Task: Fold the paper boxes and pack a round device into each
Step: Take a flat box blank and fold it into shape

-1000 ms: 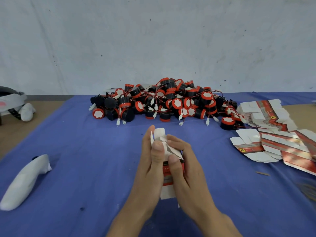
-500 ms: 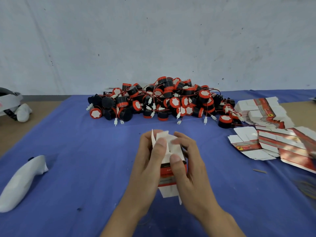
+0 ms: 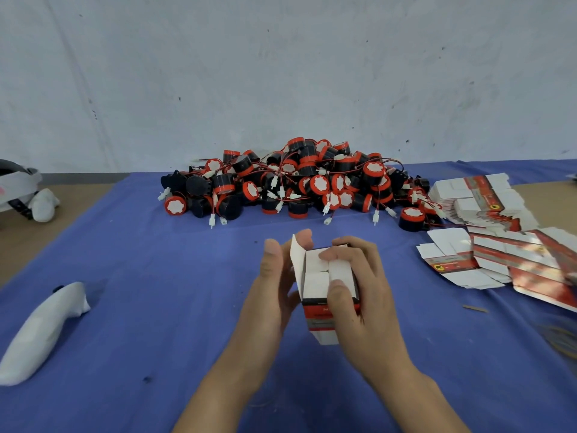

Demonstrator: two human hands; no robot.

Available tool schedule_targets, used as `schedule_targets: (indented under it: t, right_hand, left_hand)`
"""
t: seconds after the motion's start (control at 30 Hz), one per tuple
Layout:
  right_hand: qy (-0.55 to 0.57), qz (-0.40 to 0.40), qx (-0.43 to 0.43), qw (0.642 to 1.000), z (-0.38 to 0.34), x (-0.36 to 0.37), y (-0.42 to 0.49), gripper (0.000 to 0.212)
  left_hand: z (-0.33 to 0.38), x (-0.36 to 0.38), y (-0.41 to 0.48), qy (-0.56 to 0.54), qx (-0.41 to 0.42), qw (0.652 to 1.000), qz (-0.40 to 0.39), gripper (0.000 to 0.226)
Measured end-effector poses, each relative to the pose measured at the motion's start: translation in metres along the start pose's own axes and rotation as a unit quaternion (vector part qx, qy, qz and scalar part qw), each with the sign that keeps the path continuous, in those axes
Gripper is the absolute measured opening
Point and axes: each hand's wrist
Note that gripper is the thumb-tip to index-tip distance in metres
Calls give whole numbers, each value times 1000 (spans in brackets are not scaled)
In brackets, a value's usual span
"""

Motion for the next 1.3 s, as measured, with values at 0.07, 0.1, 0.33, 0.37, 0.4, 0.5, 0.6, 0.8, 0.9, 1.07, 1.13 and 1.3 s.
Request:
schedule_targets:
  t: [0.07, 0.1, 0.33, 0.37, 0.4, 0.5, 0.6, 0.8, 0.9, 1.07, 1.13, 1.3]
  right_hand:
    - [-17, 2, -13, 1000, 2, -1, 0, 34]
    - [-21, 2, -17, 1000, 3, -2, 0, 34]
    - [-85, -18, -72, 994, 7, -2, -3, 40]
    - [-88, -18, -79, 993, 7, -2, -4, 45]
    - [-83, -15, -78, 993, 7, -2, -4, 54]
    - [-66, -17, -66, 995, 7, -3, -4, 68]
    - [-105, -31, -99, 989, 6, -2, -5, 69]
    - [-126, -23, -141, 982, 5, -1, -4, 62]
    - [-127, -12, -150, 980, 5, -3, -3, 61]
    - [-92, -20, -129, 987, 10, -7, 0, 63]
    - [-88, -24, -120, 989, 12, -9, 0, 62]
    - [-109, -67, -83, 988, 16, -13, 0, 64]
  left_hand:
    - [1, 1, 2, -29, -27, 999, -5, 59]
    - [1, 2, 3, -36, -38, 999, -11, 57]
    - [-2, 1, 2, -61, -60, 996, -21, 46]
    - [-3, 0, 2, -52, -55, 997, -21, 44]
    - [-3, 0, 2, -40, -53, 998, -23, 41]
    - [-6, -2, 2, -19, -60, 998, -25, 37]
    - [-9, -4, 4, 2, -58, 998, -25, 34]
    - [-6, -6, 2, 2, -63, 997, -40, 40]
    - [-4, -3, 1, -25, -69, 996, -49, 36]
    - [3, -5, 2, -128, -137, 980, -69, 48]
    - [2, -9, 3, -144, -150, 974, -86, 50]
    - [0, -16, 6, -173, -130, 972, -92, 45]
Point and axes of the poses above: each hand's wrist, its own y-axis towards the middle knuckle, its own x-axis out of the palm, z = x × y, and after that the axes turned 2 degrees about -y, right-handed
